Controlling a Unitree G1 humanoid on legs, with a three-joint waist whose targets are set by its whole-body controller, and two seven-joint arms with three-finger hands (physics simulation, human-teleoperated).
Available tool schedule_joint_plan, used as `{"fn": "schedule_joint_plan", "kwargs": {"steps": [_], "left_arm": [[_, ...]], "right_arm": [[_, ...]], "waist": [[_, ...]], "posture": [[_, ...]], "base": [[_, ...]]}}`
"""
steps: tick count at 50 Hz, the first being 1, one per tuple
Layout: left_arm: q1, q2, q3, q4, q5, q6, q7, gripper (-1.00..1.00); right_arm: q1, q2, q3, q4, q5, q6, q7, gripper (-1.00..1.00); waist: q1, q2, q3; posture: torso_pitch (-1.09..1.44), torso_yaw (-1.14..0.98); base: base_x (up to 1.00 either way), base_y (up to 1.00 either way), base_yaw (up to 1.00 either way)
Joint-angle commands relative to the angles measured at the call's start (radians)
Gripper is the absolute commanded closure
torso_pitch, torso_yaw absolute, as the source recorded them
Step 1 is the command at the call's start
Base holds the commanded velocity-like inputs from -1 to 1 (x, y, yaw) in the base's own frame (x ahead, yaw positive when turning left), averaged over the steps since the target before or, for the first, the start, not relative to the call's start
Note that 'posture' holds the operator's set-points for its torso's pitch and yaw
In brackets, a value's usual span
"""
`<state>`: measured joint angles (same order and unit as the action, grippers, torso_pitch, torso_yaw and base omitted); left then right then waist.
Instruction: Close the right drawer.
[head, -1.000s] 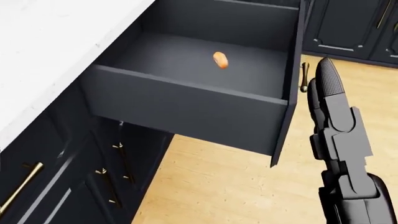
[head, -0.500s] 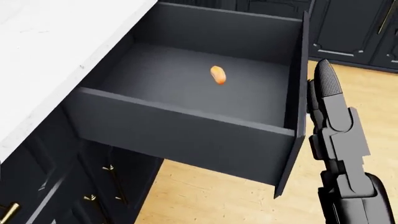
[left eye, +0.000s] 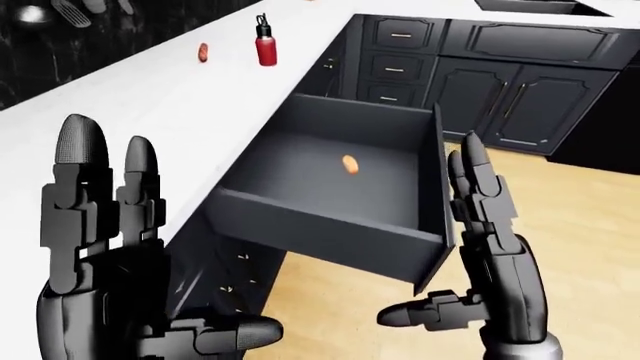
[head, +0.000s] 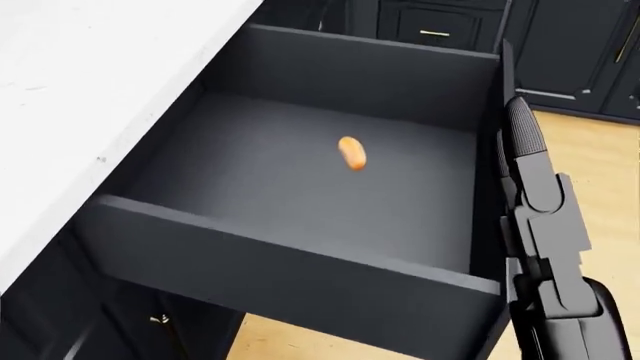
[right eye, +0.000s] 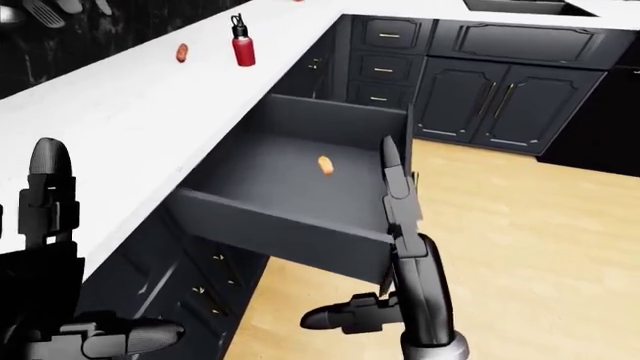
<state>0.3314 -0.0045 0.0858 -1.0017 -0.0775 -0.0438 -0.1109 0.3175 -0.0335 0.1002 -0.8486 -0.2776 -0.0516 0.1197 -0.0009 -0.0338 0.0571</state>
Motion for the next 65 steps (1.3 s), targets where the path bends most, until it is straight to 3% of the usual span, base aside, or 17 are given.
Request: {"fn": "schedule_joint_plan", "kwargs": {"steps": [1,3,7,10,11,12,13,19,20,21,23,24,29,43,47,53,65], "left_arm": [[-0.006,0.004,0.011,-0.045,-0.002,-0.026,0.007,-1.0],[-0.005,0.005,0.01,-0.045,-0.001,-0.027,0.008,-1.0],[-0.007,0.01,0.007,-0.045,-0.002,-0.023,0.013,-1.0],[-0.007,0.016,0.004,-0.045,-0.002,-0.024,0.02,-1.0],[-0.008,0.018,0.004,-0.045,-0.003,-0.023,0.022,-1.0],[-0.009,0.021,0.004,-0.045,-0.005,-0.023,0.024,-1.0],[-0.008,0.022,0.002,-0.045,-0.003,-0.023,0.026,-1.0],[-0.008,0.023,0.001,-0.045,-0.002,-0.023,0.026,-1.0],[-0.007,0.022,0.001,-0.045,-0.002,-0.024,0.026,-1.0],[-0.007,0.021,0.001,-0.045,-0.001,-0.024,0.024,-1.0],[-0.008,0.019,0.003,-0.045,-0.002,-0.023,0.023,-1.0],[-0.007,0.018,0.003,-0.045,-0.001,-0.023,0.021,-1.0],[-0.006,0.014,0.004,-0.045,-0.001,-0.026,0.017,-1.0],[-0.001,0.01,0.002,-0.045,0.003,-0.03,0.013,-1.0],[-0.001,0.008,0.002,-0.045,0.003,-0.03,0.011,-1.0],[-0.005,0.003,0.002,-0.045,0.005,-0.023,0.006,-1.0],[-0.011,0.003,0.007,-0.045,0.006,-0.019,0.005,-1.0]], "right_arm": [[-0.012,0.003,0.011,-0.05,0.004,-0.023,-0.003,-1.0],[-0.013,0.004,0.011,-0.053,0.007,-0.02,-0.002,-1.0],[-0.015,0.004,0.012,-0.057,0.005,-0.011,-0.001,-1.0],[-0.016,0.004,0.011,-0.057,0.006,-0.011,-0.001,-1.0],[-0.016,0.004,0.011,-0.057,0.006,-0.011,-0.001,-1.0],[-0.016,0.004,0.01,-0.057,0.007,-0.011,-0.001,-1.0],[-0.016,0.004,0.009,-0.055,0.006,-0.013,-0.001,-1.0],[-0.014,0.004,0.008,-0.051,0.008,-0.019,-0.002,-1.0],[-0.013,0.005,0.006,-0.054,0.014,-0.027,-0.004,-1.0],[-0.014,0.007,0.002,-0.056,0.021,-0.026,-0.006,-1.0],[-0.016,0.009,0.0,-0.058,0.024,-0.022,-0.006,-1.0],[-0.015,0.008,0.0,-0.058,0.024,-0.023,-0.007,-1.0],[-0.01,0.01,-0.003,-0.084,0.041,-0.027,-0.007,-1.0],[-0.014,0.013,-0.023,-0.116,0.051,-0.022,0.001,-1.0],[-0.038,0.021,-0.106,-0.164,0.093,0.037,0.03,-1.0],[-0.125,0.019,-0.366,-0.198,0.206,0.116,0.086,-1.0],[-0.136,-0.205,-0.622,-0.198,0.439,0.192,-0.03,-1.0]], "waist": [[-0.003,-0.011,-0.005],[-0.004,0.002,-0.01],[-0.007,0.038,0.008],[-0.009,0.101,-0.018],[-0.011,0.11,-0.033],[0.006,0.091,-0.017],[0.004,0.101,-0.008],[0.015,0.057,-0.009],[0.017,0.039,0.001],[0.023,0.031,-0.014],[0.029,-0.018,-0.027],[0.031,0.012,-0.021],[0.02,0.025,-0.042],[0.009,0.03,-0.043],[0.009,0.03,-0.039],[0.014,0.024,-0.036],[0.021,0.009,-0.031]], "posture": [[0.0,0.0],[0.0,0.0],[0.0,0.0],[0.0,0.0],[0.0,0.0],[0.0,0.0],[0.0,0.0],[0.0,0.0],[0.0,0.0],[0.0,0.0],[0.0,0.0],[0.0,0.0],[0.0,0.0],[0.0,0.0],[0.0,0.0],[0.0,0.0],[0.0,0.0]], "base": [[0.23,0.0,0.0],[0.23,0.0,0.0],[0.21,0.0,0.0],[0.14,0.0,0.0],[0.13,0.0,0.0],[0.13,0.0,0.0],[0.13,0.0,0.0],[0.14,0.0,0.0],[0.0,0.0,0.0],[0.0,0.0,0.0],[0.0,0.0,0.0],[0.0,0.0,0.0],[0.0,0.0,0.0],[0.0,0.0,0.0],[0.0,0.0,0.0],[0.0,0.0,0.0],[0.0,0.0,0.0]]}}
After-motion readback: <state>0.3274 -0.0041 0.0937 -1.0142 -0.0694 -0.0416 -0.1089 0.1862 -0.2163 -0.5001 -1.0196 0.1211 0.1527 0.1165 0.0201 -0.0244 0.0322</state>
